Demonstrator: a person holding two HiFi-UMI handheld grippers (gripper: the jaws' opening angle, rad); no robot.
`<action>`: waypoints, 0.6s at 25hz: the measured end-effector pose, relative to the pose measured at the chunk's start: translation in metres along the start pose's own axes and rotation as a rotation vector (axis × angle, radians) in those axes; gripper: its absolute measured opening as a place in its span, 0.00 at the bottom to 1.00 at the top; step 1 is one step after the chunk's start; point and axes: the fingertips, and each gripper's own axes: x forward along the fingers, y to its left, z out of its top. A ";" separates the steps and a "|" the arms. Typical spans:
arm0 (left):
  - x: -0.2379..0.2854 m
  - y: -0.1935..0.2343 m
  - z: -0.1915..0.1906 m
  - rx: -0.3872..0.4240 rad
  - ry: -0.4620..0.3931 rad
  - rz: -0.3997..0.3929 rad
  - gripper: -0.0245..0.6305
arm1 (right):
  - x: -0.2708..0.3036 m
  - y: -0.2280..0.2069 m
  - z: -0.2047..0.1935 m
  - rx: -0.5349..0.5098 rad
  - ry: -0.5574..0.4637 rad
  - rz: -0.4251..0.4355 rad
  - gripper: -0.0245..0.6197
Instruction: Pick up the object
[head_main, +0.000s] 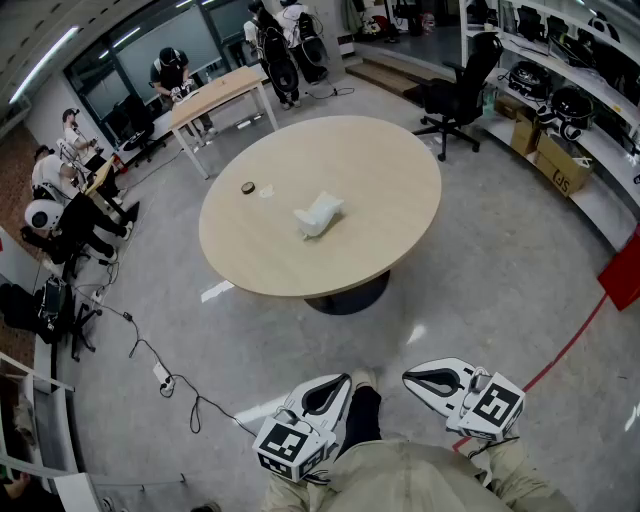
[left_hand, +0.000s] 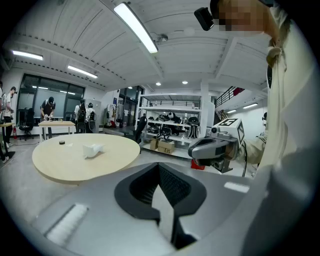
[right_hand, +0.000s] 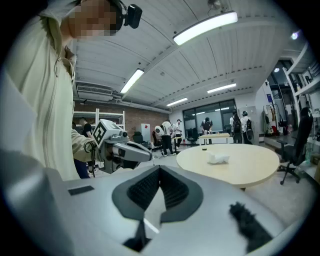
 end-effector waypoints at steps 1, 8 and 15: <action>0.007 0.009 0.001 0.002 -0.001 -0.003 0.05 | 0.007 -0.009 0.000 -0.002 0.001 -0.001 0.04; 0.062 0.082 0.016 -0.004 -0.009 -0.021 0.05 | 0.052 -0.078 0.005 -0.010 0.024 -0.021 0.04; 0.110 0.159 0.052 0.010 -0.016 -0.044 0.05 | 0.104 -0.153 0.036 -0.014 0.021 -0.027 0.04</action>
